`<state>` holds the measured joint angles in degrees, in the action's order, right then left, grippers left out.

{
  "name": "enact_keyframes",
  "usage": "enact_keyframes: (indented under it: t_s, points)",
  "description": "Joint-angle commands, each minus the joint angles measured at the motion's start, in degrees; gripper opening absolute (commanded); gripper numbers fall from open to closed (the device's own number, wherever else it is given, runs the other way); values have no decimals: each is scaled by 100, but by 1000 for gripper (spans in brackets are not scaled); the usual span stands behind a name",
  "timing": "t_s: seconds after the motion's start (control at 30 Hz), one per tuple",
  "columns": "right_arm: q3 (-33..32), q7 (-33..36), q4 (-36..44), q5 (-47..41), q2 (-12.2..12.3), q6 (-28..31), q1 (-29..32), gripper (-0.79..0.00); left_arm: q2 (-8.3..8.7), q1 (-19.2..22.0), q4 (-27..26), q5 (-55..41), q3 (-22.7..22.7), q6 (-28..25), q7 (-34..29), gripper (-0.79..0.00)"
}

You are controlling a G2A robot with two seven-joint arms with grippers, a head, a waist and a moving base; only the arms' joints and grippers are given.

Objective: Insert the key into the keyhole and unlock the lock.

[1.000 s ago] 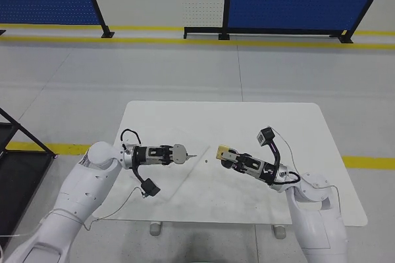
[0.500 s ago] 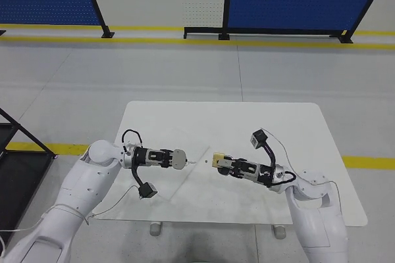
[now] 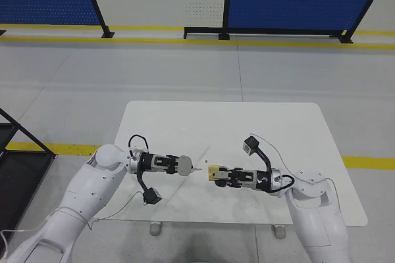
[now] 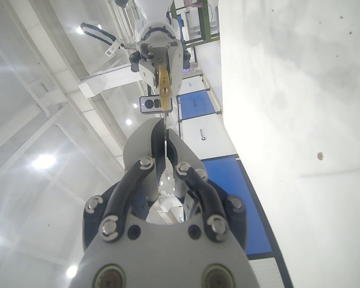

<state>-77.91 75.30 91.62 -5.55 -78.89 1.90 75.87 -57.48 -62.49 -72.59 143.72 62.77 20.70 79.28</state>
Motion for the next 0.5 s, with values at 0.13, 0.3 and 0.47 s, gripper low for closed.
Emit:
enact_keyframes:
  t_s: [0.13, 0.3, 0.47]
  points:
    - [-1, 0, 0, -1, 0, -1, 0, -785, 18, -26, -74, -10, -28, -66, 25, -785]
    - [-1, 0, 0, -1, 0, -1, 0, -785, 30, -39, -128, -19, -64, -136, 39, -785]
    - [-1, 0, 0, -1, 0, -1, 0, -785, 40, -47, -214, -90, -87, -267, 33, -785]
